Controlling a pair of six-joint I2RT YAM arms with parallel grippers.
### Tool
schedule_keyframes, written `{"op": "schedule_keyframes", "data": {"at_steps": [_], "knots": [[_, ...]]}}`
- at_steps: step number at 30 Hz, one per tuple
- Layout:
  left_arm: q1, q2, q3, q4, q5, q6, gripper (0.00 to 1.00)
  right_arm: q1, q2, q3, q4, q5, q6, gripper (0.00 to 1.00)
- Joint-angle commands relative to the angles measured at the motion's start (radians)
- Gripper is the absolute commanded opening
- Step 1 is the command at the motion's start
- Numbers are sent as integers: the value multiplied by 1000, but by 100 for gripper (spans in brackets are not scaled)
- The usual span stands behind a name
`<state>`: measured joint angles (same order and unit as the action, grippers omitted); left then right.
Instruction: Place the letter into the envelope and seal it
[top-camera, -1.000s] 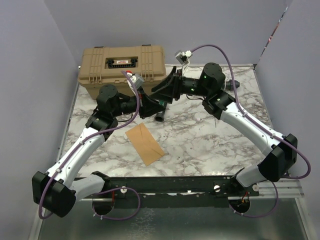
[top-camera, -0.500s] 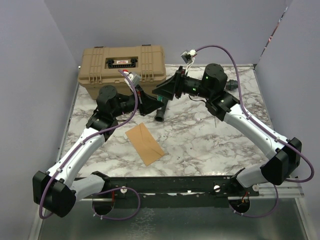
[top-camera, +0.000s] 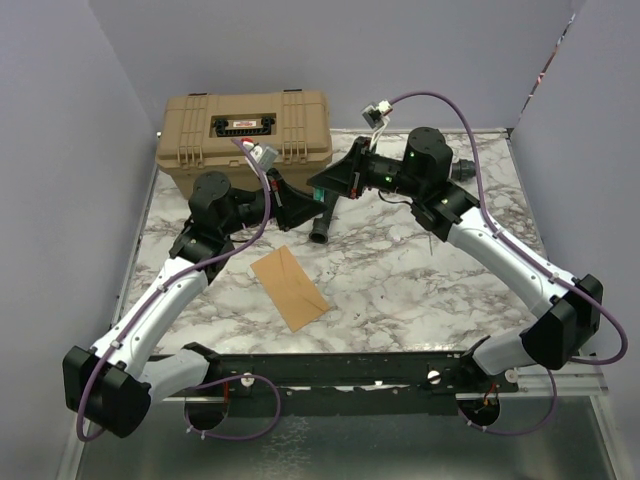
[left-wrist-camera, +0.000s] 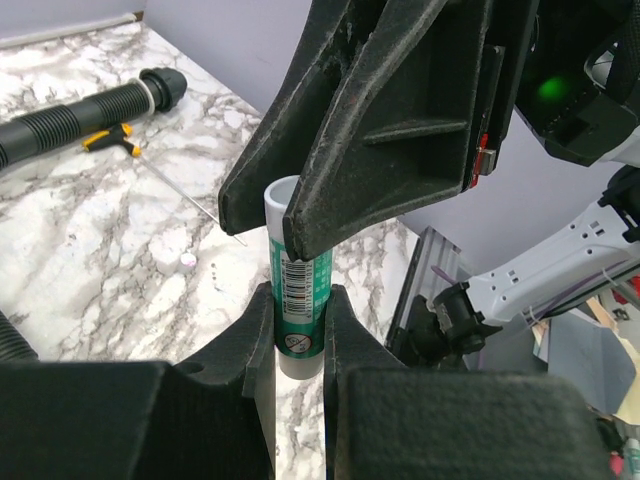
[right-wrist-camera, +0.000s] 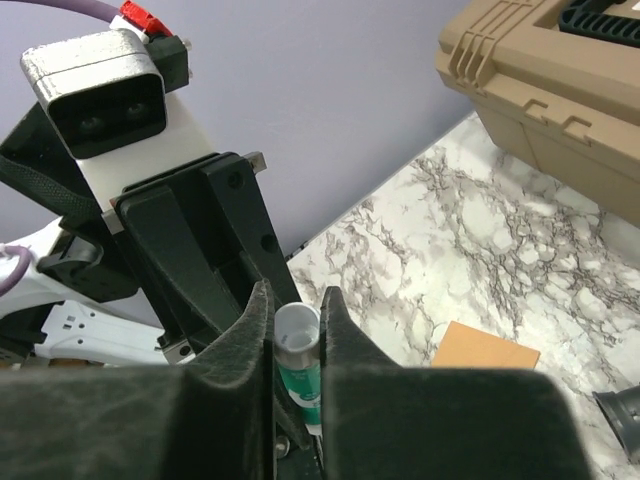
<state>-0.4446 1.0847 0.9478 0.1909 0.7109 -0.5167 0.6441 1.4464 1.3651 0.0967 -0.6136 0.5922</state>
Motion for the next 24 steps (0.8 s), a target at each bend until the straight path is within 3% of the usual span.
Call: {"op": "schedule_keyframes", "data": {"at_steps": [1, 6, 12, 14, 16, 19, 20, 22, 24], "knots": [[9, 16, 73, -63, 22, -14, 0, 5, 18, 18, -33, -16, 11, 1], [40, 39, 123, -100, 35, -41, 32, 4, 33, 33, -29, -73, -2, 1], [73, 81, 124, -98, 45, -88, 44, 5, 60, 51, -12, -126, 5, 1], [76, 91, 121, -98, 56, -88, 43, 4, 67, 52, -9, -127, 11, 1], [78, 96, 117, -98, 60, -88, 36, 5, 70, 51, -5, -129, 15, 1], [79, 96, 109, -99, 65, -80, 5, 6, 72, 53, -4, -119, 27, 5], [79, 96, 106, -98, 62, -75, 0, 5, 72, 55, -11, -104, 31, 15], [81, 92, 100, -100, 49, -69, 0, 5, 62, 57, -33, -49, 32, 40], [81, 85, 93, -99, 17, -67, 0, 5, 41, 50, -56, 33, 31, 58]]}}
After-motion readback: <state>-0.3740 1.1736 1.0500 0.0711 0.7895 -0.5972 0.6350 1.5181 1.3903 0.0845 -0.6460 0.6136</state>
